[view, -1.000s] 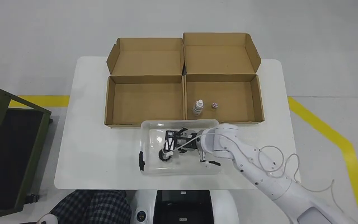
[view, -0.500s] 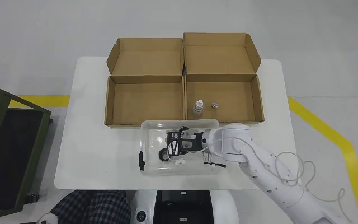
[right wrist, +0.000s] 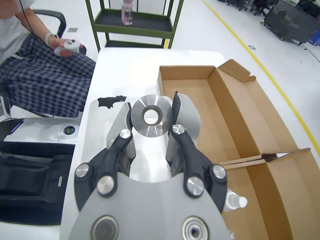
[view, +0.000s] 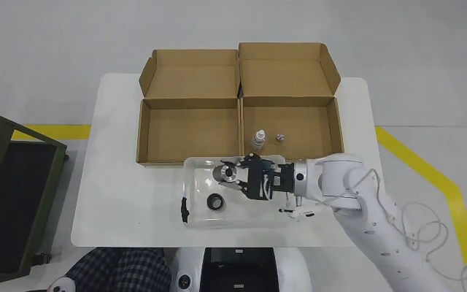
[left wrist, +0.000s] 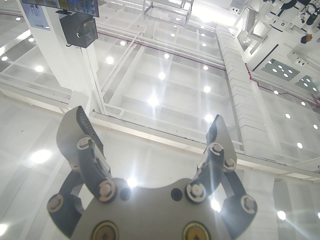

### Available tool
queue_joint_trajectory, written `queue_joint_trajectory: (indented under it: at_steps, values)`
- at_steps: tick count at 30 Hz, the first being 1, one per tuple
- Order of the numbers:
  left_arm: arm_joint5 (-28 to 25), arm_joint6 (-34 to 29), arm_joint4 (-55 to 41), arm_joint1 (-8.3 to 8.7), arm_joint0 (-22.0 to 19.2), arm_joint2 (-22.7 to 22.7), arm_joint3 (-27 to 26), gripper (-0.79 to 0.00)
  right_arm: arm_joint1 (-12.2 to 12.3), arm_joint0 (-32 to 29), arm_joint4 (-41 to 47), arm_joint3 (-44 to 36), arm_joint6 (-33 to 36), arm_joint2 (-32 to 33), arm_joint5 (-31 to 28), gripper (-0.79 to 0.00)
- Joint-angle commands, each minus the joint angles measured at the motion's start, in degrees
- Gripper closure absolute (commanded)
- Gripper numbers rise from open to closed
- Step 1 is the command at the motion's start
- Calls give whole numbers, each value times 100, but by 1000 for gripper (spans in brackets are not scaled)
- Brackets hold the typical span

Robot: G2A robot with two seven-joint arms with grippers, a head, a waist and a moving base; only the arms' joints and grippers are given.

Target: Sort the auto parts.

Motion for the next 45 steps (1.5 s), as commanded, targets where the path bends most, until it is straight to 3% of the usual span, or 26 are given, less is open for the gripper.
queue_joint_trajectory:
  at_steps: [1,9,20,35,45]
  values:
    - [0,0,0,0,0,0,0,-785,32,-81,123,-65,-198,246,-45,0]
    - [0,0,0,0,0,0,0,-785,123,-470,445,-48,-1111,1038,-213,0]
    - [0,0,0,0,0,0,0,-785,190,-700,727,264,-1733,1592,-514,0]
    - [0,0,0,0,0,0,0,-785,194,-705,685,380,-1828,1471,-560,0]
    - [0,0,0,0,0,0,0,-785,167,-492,515,481,-1478,1131,-270,0]
